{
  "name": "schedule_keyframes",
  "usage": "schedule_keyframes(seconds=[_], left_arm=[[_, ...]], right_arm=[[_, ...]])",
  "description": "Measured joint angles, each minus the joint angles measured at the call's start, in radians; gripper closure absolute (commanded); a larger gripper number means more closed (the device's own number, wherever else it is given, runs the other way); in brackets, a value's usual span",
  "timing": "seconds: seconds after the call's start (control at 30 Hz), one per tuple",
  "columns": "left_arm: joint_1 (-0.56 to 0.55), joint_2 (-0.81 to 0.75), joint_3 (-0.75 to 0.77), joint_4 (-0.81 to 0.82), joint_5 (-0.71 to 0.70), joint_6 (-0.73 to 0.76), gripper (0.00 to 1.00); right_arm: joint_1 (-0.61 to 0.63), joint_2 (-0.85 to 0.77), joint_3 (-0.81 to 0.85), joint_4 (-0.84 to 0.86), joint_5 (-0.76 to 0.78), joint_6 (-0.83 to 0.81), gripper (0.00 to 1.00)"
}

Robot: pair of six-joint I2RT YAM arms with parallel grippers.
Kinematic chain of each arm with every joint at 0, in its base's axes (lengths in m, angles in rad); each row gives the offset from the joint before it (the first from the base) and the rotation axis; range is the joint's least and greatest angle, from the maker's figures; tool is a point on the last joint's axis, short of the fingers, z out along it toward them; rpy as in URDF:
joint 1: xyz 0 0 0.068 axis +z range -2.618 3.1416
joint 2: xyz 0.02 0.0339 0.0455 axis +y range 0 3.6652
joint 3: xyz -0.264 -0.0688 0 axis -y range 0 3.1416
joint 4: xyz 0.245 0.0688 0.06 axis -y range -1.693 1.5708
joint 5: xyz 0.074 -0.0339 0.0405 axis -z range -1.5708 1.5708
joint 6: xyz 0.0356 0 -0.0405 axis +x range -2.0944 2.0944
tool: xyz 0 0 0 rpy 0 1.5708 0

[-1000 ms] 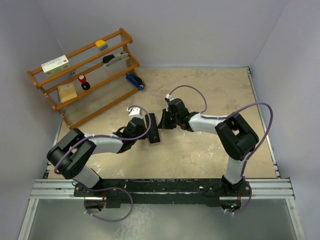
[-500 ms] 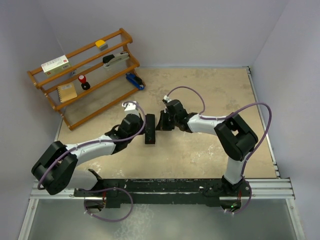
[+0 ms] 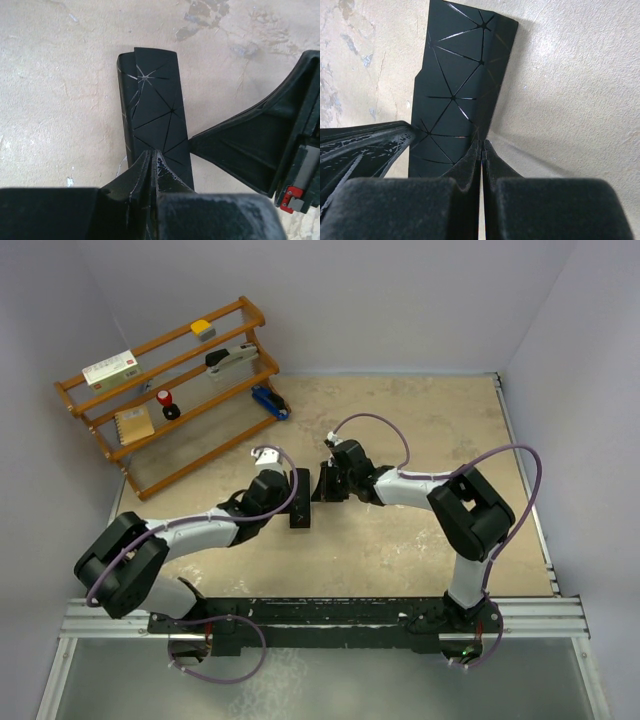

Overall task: Organize the sunglasses
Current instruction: Close the sunglasses case at the center of the board.

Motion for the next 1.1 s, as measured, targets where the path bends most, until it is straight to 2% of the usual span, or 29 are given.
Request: schedule_keyframes(seconds=[0.4, 0.67, 0.77, 0.87, 1.0, 1.1], left_arm=[[0.000, 0.019, -0.052, 0.061, -0.006, -0.008, 1.00], [0.000, 0.024, -0.060, 0.088, -0.017, -0.007, 1.00], [-0.003, 0.011, -0.060, 0.067, -0.028, -0.005, 0.96], [-0.004, -0.007, -0.060, 0.036, -0.040, 0.002, 0.93], [-0.005, -0.018, -0.050, 0.001, -0.050, 0.003, 0.91], [-0.005, -0.028, -0.040, -0.026, -0.060, 0.005, 0.88]], right_arm=[[0.000, 0.005, 0.011, -0.009, 0.002, -0.002, 1.00], [0.001, -0.005, 0.011, -0.062, 0.056, -0.036, 0.93], [0.002, -0.044, 0.011, -0.103, 0.107, -0.067, 0.91], [0.002, -0.090, 0.011, -0.134, 0.158, -0.096, 0.77], [0.002, -0.143, 0.004, -0.148, 0.217, -0.129, 0.64], [0.002, -0.183, -0.024, -0.153, 0.245, -0.146, 0.59]])
